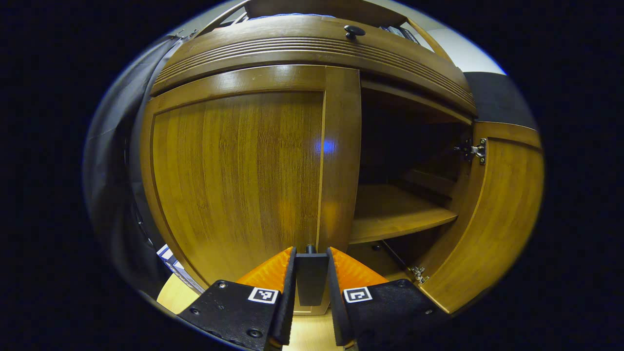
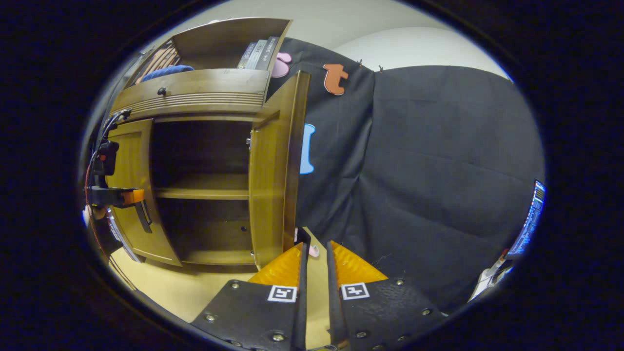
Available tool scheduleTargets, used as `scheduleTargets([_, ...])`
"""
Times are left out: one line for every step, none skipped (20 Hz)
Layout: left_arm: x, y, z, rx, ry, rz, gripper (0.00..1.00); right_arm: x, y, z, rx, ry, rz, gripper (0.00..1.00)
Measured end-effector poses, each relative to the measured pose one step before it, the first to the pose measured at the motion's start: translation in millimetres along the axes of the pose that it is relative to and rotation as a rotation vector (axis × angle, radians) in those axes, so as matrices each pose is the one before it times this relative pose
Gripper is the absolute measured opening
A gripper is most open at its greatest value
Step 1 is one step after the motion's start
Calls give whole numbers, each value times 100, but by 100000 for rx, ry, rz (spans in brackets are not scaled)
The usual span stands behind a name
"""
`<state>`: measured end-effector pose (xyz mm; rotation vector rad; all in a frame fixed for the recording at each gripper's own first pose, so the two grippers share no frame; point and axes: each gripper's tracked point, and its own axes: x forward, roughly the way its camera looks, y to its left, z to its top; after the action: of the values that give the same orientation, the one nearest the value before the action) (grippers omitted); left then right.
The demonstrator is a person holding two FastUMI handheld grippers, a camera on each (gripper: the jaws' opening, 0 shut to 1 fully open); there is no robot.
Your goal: Open the right door of the double-door shoe cabinet with the right hand, and open the left door with the left hand.
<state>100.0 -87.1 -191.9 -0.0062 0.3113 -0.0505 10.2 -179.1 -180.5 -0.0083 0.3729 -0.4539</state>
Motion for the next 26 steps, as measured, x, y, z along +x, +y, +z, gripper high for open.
scheduleTargets([-260,-4,-29,-201,84,-473,35,-217,124,-4,104,119,198,19])
scheduleTargets([-416,14,-7,-236,120,-540,35,-223,119,-32,-2,-100,193,19])
scheduleTargets([-407,41,-133,-245,148,-461,32,-258,147,-32,-10,-78,352,19])
scheduleTargets([-379,34,-13,-59,-67,-507,34,-198,221,6,-62,-38,419,19])
scheduleTargets([-458,43,-133,-40,54,-451,36,-218,251,32,-61,-150,506,19])
scheduleTargets([-456,100,-35,-61,144,-456,36,-188,301,37,11,-44,618,19])
scheduleTargets([-492,7,-126,-110,62,-454,34,-234,356,24,-4,19,749,19])
scheduleTargets([-470,42,-74,-284,132,-421,36,-192,383,-18,-77,-50,747,19])
scheduleTargets([-191,-2,66,-298,106,-442,36,-112,480,-20,-102,-56,878,19])
scheduleTargets([-478,88,-44,-325,67,-407,36,-103,561,32,-117,16,970,19])
scheduleTargets([-740,150,-275,-154,-36,-359,34,-148,564,74,-66,-22,1046,19])
scheduleTargets([-590,124,-132,-52,51,-281,34,-52,591,71,-112,-70,1104,19])
scheduleTargets([-444,198,-92,-64,-44,-184,34,-108,561,43,-159,31,1040,19])
scheduleTargets([-507,102,-25,-161,-45,-107,34,-78,531,-13,-144,-102,1158,19])
scheduleTargets([-461,54,-116,-213,142,-58,34,-125,163,107,-121,-103,1180,19])
scheduleTargets([-510,221,-46,-501,13,-27,34,-8,490,12,-133,-3,1357,19])
scheduleTargets([-546,139,-139,-545,55,-37,34,27,882,-38,-256,67,1291,19])
scheduleTargets([-540,151,-82,-392,153,-9,34,152,858,-84,-309,28,1375,19])
scheduleTargets([-496,201,-88,-374,23,153,34,162,490,-9,-292,39,1455,19])
scheduleTargets([-442,220,-95,-244,203,286,36,123,604,125,-339,-79,1499,19])
scheduleTargets([-531,202,-67,-259,65,376,34,209,621,0,-307,-117,1568,19])
scheduleTargets([-514,221,-88,-417,9,440,34,165,677,113,-243,-96,1674,19])
scheduleTargets([-490,259,-74,-467,11,438,34,326,673,48,-105,-137,1775,19])
scheduleTargets([-471,262,-18,-425,135,382,36,264,724,109,-83,-150,1863,19])
scheduleTargets([-437,300,-86,-523,202,375,36,402,749,9,-66,-64,2049,19])
scheduleTargets([-515,286,-59,-616,176,487,34,302,733,84,-186,-5,2112,19])
